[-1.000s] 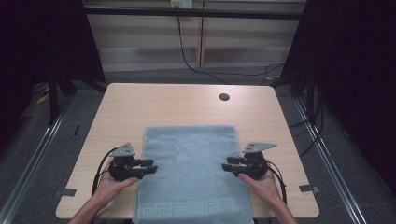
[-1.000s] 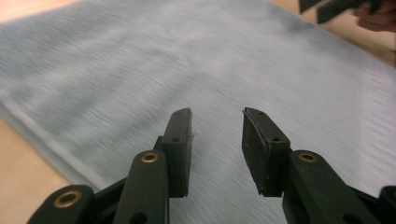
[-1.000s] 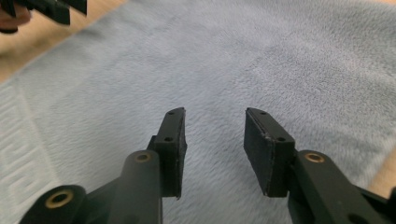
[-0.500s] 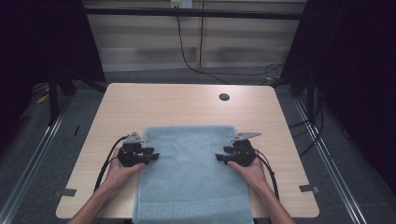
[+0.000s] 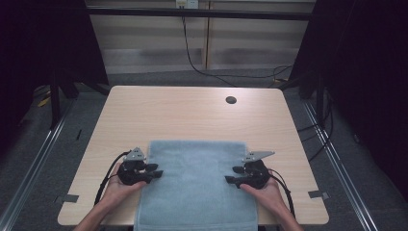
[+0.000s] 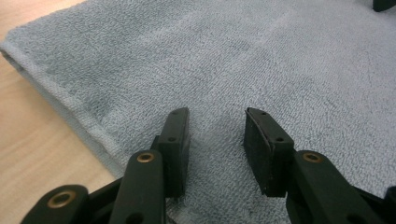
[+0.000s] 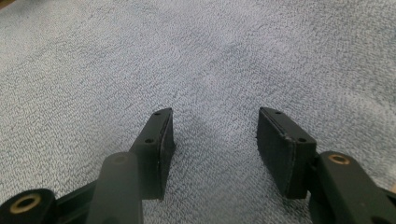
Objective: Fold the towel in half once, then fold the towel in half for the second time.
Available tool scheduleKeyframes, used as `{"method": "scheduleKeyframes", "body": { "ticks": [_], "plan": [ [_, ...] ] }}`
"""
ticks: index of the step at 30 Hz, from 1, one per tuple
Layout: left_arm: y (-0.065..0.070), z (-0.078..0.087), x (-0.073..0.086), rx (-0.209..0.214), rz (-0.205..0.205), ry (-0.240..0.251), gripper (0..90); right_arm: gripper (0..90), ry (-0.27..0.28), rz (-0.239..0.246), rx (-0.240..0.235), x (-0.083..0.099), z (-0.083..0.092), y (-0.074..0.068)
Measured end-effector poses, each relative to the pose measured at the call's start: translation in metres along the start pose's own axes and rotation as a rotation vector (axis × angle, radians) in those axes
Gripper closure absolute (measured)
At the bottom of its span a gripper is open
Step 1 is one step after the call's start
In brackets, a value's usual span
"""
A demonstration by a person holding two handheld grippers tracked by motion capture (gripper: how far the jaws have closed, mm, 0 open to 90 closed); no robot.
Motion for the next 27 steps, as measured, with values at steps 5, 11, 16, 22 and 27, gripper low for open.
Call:
{"method": "scheduleKeyframes", "body": {
  "ticks": [5, 11, 16, 22, 27],
  "plan": [
    [0.008, 0.005, 0.004, 0.017, 0.018, 0.004, 60.5, 46.6, -0.012, 0.001, -0.001, 0.005, 0.003, -0.006],
    [0.022, 0.016, 0.011, 0.049, 0.007, -0.002, 59.8, 46.5, -0.052, -0.003, -0.039, 0.016, 0.011, -0.016],
    [0.019, 0.019, 0.007, 0.08, 0.005, 0.005, 55.1, 47.2, -0.007, 0.018, -0.032, 0.007, 0.02, -0.016],
    [-0.01, 0.02, -0.015, -0.006, 0.024, 0.053, 52.2, 46.9, 0.096, -0.044, 0.008, -0.023, 0.025, 0.015],
    [-0.037, 0.021, -0.027, -0.049, 0.075, 0.104, 50.4, 46.5, 0.144, -0.067, 0.035, -0.043, 0.028, 0.033]
  ]
}}
Point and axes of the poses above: each handheld gripper's, and its own axes: z roughly backward along the jaws, x roughly out of its underside, y roughly to its right, the point moved 1 cm from there along -z, roughly forward along the jaws, and after that the axes turned 15 degrees about -z, right-handed, at the moved point
